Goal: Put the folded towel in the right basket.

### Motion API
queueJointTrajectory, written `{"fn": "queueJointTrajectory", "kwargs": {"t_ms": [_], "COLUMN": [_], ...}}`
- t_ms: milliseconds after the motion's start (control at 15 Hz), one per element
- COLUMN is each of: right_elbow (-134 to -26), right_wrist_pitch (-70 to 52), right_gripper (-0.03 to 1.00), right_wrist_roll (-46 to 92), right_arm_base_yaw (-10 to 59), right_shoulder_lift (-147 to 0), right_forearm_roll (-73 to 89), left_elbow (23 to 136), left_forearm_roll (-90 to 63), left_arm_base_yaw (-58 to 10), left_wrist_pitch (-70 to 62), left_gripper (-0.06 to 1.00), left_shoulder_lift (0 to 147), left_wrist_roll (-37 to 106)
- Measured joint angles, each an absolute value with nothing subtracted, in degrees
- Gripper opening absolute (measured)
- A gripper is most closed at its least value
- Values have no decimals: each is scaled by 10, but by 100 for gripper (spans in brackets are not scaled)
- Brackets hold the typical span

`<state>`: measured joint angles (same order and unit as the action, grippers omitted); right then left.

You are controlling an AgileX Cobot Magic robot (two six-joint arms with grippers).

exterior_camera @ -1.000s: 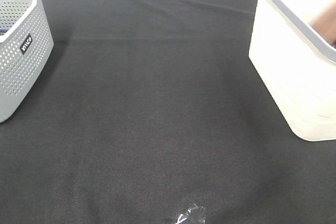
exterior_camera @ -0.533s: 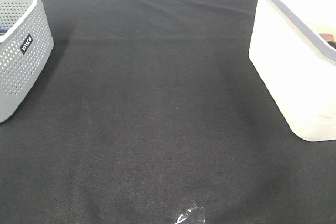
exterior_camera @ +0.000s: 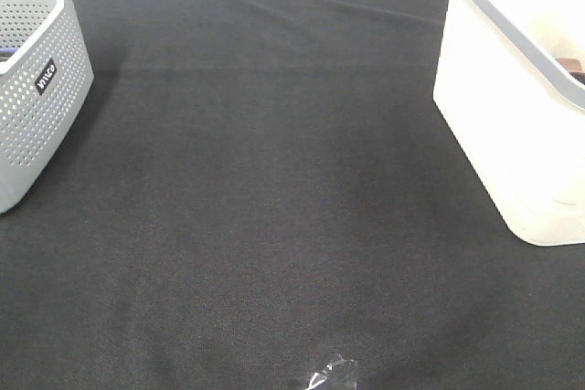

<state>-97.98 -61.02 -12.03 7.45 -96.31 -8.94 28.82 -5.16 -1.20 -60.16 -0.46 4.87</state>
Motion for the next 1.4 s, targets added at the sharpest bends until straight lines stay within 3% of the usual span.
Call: {"fn": "queueJointTrajectory", "kwargs": {"t_ms": [200,400,467,867,1133,1400], "right_elbow": [-905,-746,-746,-421,-339,-292], "right_wrist_pitch": [-630,-591,-591,-555,-575,-609], "right_gripper": [97,97,97,97,97,97], "right_wrist_roll": [-121,-119,-119,-117,-73,-29], "right_arm_base_yaw": [78,78,78,78,78,78], "right_shoulder_lift": [-881,-725,-725,-274,-58,2], "right_forearm_roll": [-95,-92,-92,-27,-27,-19], "left_elbow": [288,288,288,288,288,288], "left_forearm_roll": [-52,-52,-52,-52,-52,-52], "left_arm_base_yaw": [-12,-12,-12,-12,-12,-12], "left_wrist_pitch": [-602,-602,-602,-602,-602,-602], "left_gripper": [98,98,98,98,98,98], "left_shoulder_lift": [-5,-5,-5,-5,-5,-5], "left_wrist_roll": [49,49,49,49,49,49]}}
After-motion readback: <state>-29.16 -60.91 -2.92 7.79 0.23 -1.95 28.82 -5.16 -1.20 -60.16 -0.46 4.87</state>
